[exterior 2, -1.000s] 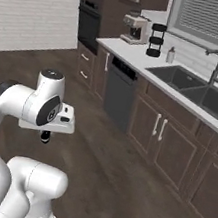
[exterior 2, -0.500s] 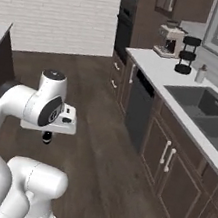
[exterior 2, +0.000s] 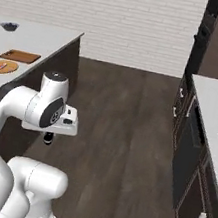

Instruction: Pick up the knife from the drawer and place it on the cutting board. Then place the meat from the plate to the cutting board.

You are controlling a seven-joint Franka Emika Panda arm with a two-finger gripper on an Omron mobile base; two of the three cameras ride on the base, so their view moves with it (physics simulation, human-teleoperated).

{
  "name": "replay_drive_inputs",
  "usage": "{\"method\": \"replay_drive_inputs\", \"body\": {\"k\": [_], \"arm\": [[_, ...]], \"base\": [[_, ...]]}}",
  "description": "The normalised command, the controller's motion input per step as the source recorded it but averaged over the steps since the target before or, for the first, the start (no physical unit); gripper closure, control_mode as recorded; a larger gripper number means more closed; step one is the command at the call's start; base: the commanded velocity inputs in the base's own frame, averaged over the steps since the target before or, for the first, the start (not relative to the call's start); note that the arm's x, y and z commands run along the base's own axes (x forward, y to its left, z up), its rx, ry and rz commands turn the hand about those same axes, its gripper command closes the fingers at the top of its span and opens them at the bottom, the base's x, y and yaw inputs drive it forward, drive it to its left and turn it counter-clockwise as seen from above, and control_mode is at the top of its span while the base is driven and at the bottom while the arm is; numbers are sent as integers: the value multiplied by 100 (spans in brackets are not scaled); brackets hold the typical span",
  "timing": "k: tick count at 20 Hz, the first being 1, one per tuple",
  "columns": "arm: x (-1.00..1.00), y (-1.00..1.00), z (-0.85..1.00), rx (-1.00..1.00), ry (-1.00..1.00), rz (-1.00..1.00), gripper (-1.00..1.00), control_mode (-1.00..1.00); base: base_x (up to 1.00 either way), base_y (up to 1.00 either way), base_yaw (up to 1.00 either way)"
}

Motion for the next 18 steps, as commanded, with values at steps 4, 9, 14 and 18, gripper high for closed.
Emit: {"method": "replay_drive_inputs", "body": {"k": [4, 9, 14, 18], "arm": [[0, 0, 0, 0, 0, 0, 100, 100], [0, 0, 0, 0, 0, 0, 100, 100], [0, 0, 0, 0, 0, 0, 100, 100], [0, 0, 0, 0, 0, 0, 100, 100]], "base": [[100, -36, 69], [75, -59, 61], [43, -63, 55], [43, -62, 56]]}}
